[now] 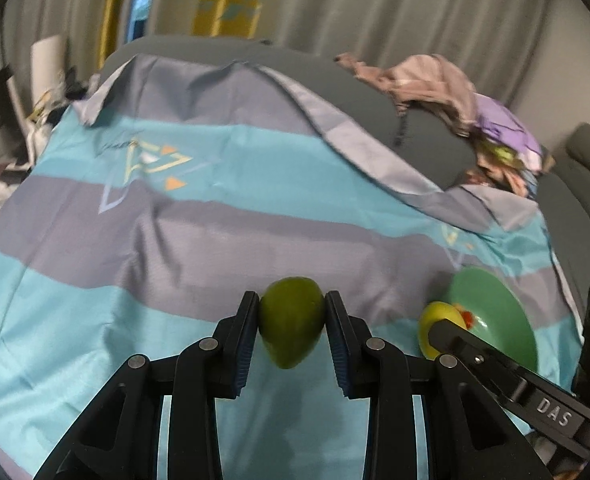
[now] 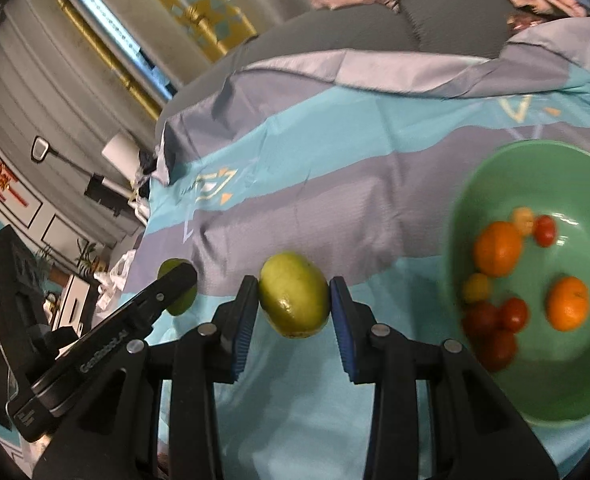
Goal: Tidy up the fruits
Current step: 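Carry the green plum over the bowl with the left tool while the right tool carries its plum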
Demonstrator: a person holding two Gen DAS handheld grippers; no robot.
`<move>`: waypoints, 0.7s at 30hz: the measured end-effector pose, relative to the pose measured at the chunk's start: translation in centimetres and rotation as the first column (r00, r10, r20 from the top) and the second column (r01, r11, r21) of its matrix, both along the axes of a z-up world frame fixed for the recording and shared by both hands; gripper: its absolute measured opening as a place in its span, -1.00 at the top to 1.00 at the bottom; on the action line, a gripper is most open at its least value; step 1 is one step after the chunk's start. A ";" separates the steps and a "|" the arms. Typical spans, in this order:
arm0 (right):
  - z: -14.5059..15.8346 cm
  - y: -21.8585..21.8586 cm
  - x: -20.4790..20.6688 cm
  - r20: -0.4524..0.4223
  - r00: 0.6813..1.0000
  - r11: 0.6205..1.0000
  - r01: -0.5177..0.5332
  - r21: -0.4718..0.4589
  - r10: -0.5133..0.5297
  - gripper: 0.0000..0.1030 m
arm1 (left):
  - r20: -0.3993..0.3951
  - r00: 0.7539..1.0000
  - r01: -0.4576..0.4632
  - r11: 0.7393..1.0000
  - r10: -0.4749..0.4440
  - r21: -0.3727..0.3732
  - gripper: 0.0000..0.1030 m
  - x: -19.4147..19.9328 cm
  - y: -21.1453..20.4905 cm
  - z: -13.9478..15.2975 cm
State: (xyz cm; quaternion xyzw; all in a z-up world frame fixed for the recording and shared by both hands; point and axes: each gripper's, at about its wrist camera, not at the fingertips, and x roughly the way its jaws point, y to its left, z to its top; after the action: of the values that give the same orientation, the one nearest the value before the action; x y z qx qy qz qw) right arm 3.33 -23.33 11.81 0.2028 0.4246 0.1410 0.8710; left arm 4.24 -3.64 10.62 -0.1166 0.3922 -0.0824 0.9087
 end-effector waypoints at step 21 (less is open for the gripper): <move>0.8 -14.4 -4.1 0.058 0.953 0.955 0.296 0.005 -0.296 0.28 | 0.013 0.942 0.335 0.942 -0.336 0.034 0.35 -0.9 -16.0 0.6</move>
State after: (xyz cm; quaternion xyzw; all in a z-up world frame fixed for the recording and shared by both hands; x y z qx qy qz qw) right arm -0.74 -37.76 12.62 0.2582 0.3643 0.0139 0.8947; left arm 3.29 -19.59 11.19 -0.0333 0.3991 -0.2309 0.8867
